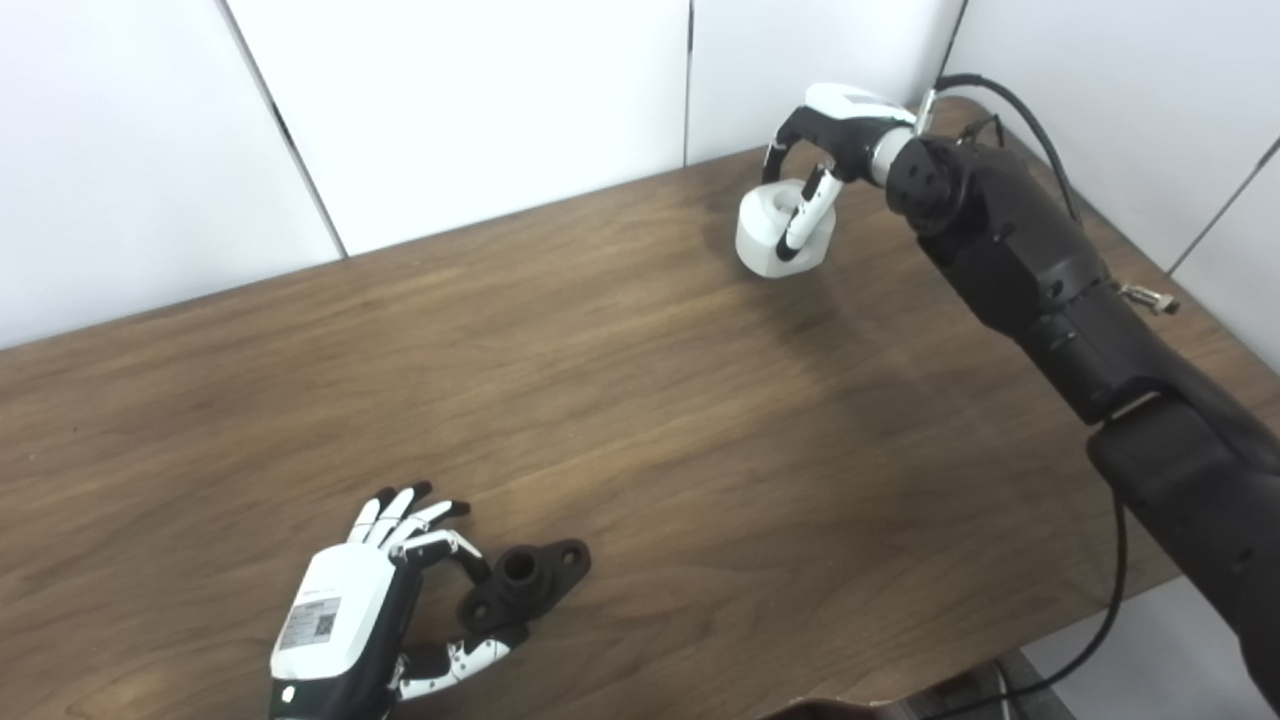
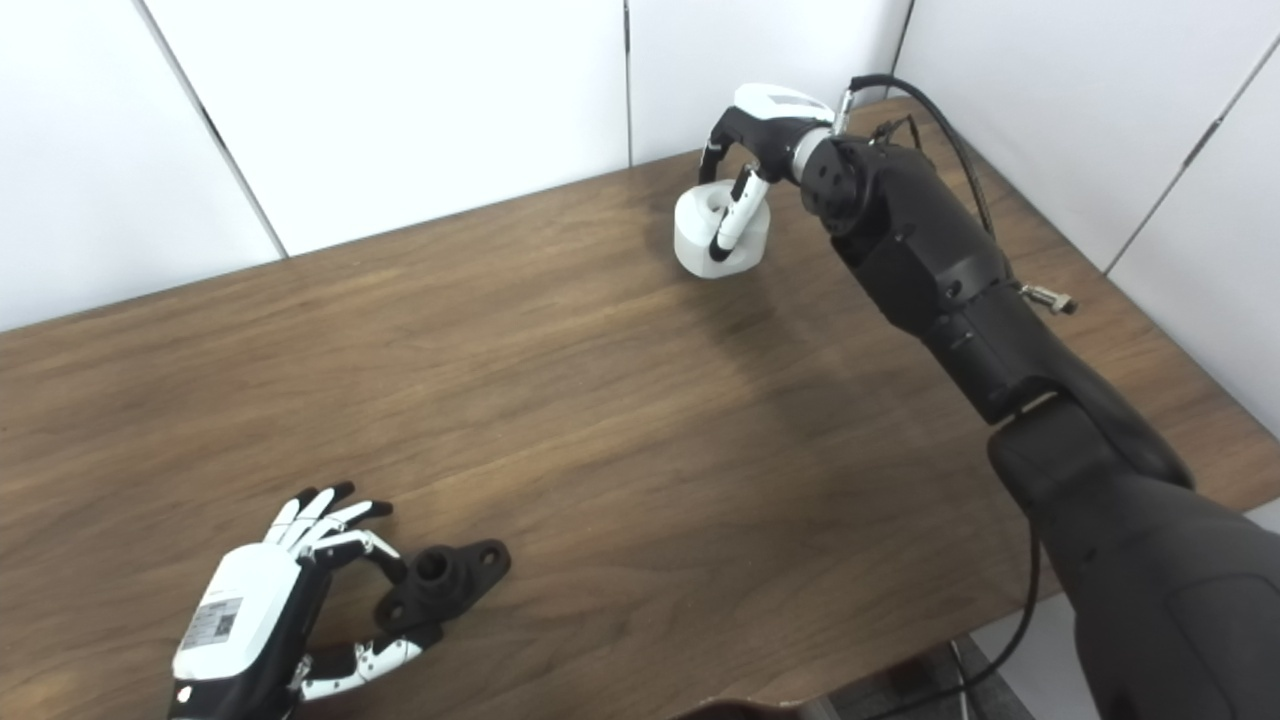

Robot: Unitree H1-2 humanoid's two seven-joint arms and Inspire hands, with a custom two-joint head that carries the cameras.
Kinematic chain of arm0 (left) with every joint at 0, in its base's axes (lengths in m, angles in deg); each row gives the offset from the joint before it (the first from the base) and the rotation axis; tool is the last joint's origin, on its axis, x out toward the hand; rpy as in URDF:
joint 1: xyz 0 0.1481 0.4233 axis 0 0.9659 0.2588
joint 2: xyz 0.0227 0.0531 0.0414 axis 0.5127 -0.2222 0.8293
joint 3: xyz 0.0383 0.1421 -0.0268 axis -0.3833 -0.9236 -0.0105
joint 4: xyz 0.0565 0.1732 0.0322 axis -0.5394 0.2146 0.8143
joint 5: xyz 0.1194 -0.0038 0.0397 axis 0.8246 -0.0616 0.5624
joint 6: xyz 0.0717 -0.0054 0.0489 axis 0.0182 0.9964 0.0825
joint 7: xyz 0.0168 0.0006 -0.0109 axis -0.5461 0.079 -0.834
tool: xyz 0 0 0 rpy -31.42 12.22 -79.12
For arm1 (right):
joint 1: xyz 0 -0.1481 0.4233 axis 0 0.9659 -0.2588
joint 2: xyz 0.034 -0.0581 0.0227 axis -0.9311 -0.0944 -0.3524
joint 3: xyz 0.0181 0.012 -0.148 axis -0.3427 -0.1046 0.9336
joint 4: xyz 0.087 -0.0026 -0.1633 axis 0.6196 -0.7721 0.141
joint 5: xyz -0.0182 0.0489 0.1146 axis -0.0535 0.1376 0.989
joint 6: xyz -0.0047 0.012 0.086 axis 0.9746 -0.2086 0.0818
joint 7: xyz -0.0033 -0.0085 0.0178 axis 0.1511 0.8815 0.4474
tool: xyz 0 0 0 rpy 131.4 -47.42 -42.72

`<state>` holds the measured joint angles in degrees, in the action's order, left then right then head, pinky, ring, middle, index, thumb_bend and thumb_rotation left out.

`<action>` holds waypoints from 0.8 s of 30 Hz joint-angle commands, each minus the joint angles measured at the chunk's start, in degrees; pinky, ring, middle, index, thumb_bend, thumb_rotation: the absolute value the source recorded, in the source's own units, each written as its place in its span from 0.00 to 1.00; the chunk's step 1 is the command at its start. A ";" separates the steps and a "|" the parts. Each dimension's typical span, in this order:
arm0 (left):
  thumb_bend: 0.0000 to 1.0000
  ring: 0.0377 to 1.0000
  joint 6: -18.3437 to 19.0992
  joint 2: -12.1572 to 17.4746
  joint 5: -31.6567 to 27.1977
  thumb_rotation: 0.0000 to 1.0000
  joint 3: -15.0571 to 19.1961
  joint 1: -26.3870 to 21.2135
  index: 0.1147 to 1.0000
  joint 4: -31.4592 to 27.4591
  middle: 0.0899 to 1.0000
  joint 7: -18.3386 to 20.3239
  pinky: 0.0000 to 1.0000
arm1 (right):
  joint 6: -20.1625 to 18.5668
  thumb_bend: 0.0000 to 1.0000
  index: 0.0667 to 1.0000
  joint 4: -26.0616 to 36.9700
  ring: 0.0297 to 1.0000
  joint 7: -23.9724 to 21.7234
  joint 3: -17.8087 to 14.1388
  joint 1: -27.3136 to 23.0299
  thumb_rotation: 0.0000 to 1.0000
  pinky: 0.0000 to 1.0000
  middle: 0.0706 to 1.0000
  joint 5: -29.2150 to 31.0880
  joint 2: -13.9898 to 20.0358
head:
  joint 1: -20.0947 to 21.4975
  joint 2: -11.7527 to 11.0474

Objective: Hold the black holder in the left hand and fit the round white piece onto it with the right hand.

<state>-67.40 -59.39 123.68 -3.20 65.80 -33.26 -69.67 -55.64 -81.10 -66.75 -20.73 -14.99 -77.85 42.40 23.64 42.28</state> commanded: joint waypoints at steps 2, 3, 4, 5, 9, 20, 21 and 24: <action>0.52 0.94 0.69 1.03 0.75 0.06 -0.61 1.91 0.42 2.02 0.82 3.41 0.99 | 1.93 0.52 0.45 0.12 0.90 1.03 -0.34 -1.34 0.13 0.92 0.79 0.21 2.57 | 0.06 -0.10; 0.52 0.94 0.68 1.01 0.77 0.06 -0.60 1.85 0.42 2.07 0.82 3.43 0.99 | 2.05 0.52 0.45 0.00 0.90 1.09 -0.33 -1.33 0.13 0.91 0.79 0.25 2.59 | 0.06 -0.11; 0.52 0.94 0.58 0.96 0.77 0.06 -0.58 1.78 0.42 2.24 0.82 3.27 0.99 | 2.24 0.52 0.45 -0.08 0.90 1.16 -0.34 -1.31 0.13 0.90 0.79 0.35 2.64 | 0.07 -0.18; 0.52 0.94 0.50 0.93 0.75 0.06 -0.56 1.76 0.42 2.34 0.82 3.16 0.99 | 2.39 0.52 0.45 -0.07 0.90 1.15 -0.34 -1.28 0.13 0.90 0.79 0.42 2.73 | 0.07 -0.18; 0.52 0.94 0.26 0.79 0.95 0.06 -0.58 1.66 0.42 2.71 0.82 2.82 0.99 | 2.65 0.52 0.45 -0.27 0.90 1.04 -0.16 -1.33 0.14 0.88 0.79 0.43 2.99 | 0.03 -0.37; 0.52 0.94 0.39 -0.18 1.53 0.06 -0.61 1.42 0.42 3.21 0.81 2.98 0.99 | 3.55 0.52 0.45 0.74 0.91 0.66 -0.01 -1.28 0.14 0.89 0.79 0.63 3.99 | -0.69 -0.63; 0.52 0.94 0.47 -0.31 1.51 0.06 -0.58 1.41 0.42 3.21 0.81 3.05 0.99 | 3.62 0.52 0.45 1.21 0.91 0.53 0.04 -1.23 0.14 0.89 0.79 0.59 4.14 | -0.82 -0.60; 0.52 0.94 0.65 -0.56 1.70 0.06 -0.61 1.33 0.42 3.05 0.81 3.36 0.99 | 3.41 0.52 0.45 4.03 0.93 -0.19 0.18 -0.92 0.14 0.90 0.80 0.35 4.40 | -1.32 -0.60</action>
<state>-67.88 -60.81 123.67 -2.77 65.82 -32.55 -69.65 -53.48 -79.56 -67.13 -20.09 -13.91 -77.29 44.47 22.33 41.66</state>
